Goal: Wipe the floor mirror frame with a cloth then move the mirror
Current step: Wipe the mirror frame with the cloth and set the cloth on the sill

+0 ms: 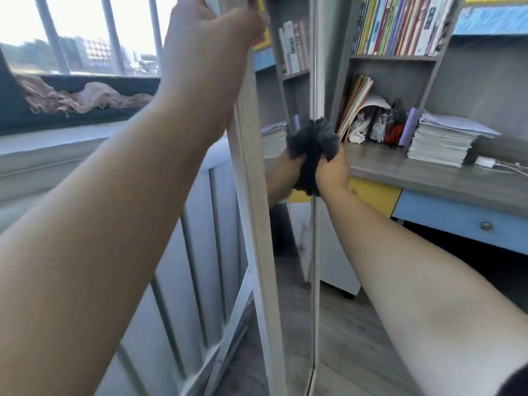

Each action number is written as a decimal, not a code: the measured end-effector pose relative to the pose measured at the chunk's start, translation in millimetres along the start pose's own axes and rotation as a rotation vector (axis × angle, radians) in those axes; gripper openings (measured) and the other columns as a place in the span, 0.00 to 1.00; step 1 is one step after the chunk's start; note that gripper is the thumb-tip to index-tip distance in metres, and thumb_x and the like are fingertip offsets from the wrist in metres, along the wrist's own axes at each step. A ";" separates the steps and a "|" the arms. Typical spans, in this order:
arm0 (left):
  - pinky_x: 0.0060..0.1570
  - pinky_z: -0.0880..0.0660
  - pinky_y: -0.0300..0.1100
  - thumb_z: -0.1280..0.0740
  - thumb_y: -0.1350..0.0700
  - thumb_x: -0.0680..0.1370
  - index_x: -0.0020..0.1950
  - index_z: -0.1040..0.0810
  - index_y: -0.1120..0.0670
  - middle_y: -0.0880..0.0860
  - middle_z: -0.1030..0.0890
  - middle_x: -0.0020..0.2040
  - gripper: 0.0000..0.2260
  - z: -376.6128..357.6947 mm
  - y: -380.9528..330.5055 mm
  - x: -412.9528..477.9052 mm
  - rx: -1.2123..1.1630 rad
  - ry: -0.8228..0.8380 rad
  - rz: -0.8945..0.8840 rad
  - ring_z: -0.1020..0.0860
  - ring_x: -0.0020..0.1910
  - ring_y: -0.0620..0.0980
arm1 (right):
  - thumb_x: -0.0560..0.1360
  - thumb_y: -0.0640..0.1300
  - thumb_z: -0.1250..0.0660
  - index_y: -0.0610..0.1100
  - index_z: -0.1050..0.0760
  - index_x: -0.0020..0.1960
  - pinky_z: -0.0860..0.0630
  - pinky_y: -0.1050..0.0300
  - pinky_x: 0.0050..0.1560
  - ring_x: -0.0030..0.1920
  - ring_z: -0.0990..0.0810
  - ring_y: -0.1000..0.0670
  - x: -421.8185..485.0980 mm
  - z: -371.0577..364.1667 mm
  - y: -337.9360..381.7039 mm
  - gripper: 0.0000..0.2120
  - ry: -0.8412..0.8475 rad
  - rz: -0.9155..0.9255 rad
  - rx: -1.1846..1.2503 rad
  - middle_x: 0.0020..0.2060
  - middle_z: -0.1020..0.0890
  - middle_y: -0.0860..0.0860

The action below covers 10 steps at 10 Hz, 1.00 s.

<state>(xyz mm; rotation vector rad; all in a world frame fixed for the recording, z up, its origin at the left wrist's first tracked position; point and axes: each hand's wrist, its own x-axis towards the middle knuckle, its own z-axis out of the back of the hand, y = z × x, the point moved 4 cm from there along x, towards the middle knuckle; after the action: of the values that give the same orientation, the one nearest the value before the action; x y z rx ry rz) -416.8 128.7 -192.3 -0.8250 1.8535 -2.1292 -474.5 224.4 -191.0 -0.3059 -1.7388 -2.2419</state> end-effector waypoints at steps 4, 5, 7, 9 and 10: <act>0.43 0.19 0.38 0.32 0.51 0.75 0.44 0.27 0.50 0.45 0.18 0.35 0.06 41.0 -56.5 -70.7 0.127 -0.179 -0.239 0.20 0.32 0.36 | 0.80 0.37 0.43 0.47 0.30 0.71 0.33 0.59 0.61 0.62 0.25 0.48 -1.6 8.6 39.3 0.21 0.072 0.179 0.281 0.62 0.21 0.45; 0.46 0.20 0.40 0.31 0.46 0.77 0.52 0.25 0.47 0.45 0.20 0.44 0.08 76.4 -87.1 -135.3 0.204 -0.440 -0.386 0.20 0.43 0.40 | 0.80 0.38 0.43 0.49 0.31 0.72 0.35 0.61 0.59 0.57 0.29 0.53 2.5 8.4 46.2 0.21 0.090 0.222 0.253 0.58 0.23 0.50; 0.36 0.30 0.22 0.32 0.52 0.79 0.63 0.26 0.56 0.40 0.26 0.42 0.14 78.8 -102.5 -204.4 0.288 -0.510 -0.534 0.26 0.41 0.37 | 0.80 0.42 0.41 0.48 0.30 0.69 0.31 0.51 0.64 0.61 0.24 0.43 -12.6 -6.2 -27.8 0.18 0.021 -0.045 0.188 0.60 0.21 0.44; 0.36 0.30 0.22 0.33 0.54 0.80 0.61 0.26 0.56 0.39 0.26 0.41 0.12 79.0 -100.3 -200.2 0.246 -0.508 -0.551 0.26 0.40 0.36 | 0.81 0.41 0.42 0.49 0.25 0.63 0.32 0.61 0.57 0.57 0.25 0.50 -0.5 9.6 50.6 0.14 0.050 0.084 0.410 0.54 0.21 0.51; 0.38 0.29 0.23 0.33 0.54 0.80 0.58 0.26 0.51 0.38 0.25 0.42 0.08 81.0 -97.4 -198.8 0.227 -0.486 -0.578 0.25 0.40 0.33 | 0.81 0.43 0.42 0.52 0.28 0.67 0.31 0.59 0.61 0.56 0.26 0.53 4.0 11.8 81.3 0.16 0.106 0.237 0.374 0.57 0.21 0.50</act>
<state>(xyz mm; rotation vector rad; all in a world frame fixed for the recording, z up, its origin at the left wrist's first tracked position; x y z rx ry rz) -190.1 177.2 -149.2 -1.7877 1.1954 -2.0977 -449.9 216.7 -112.9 -0.2857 -1.9056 -1.6986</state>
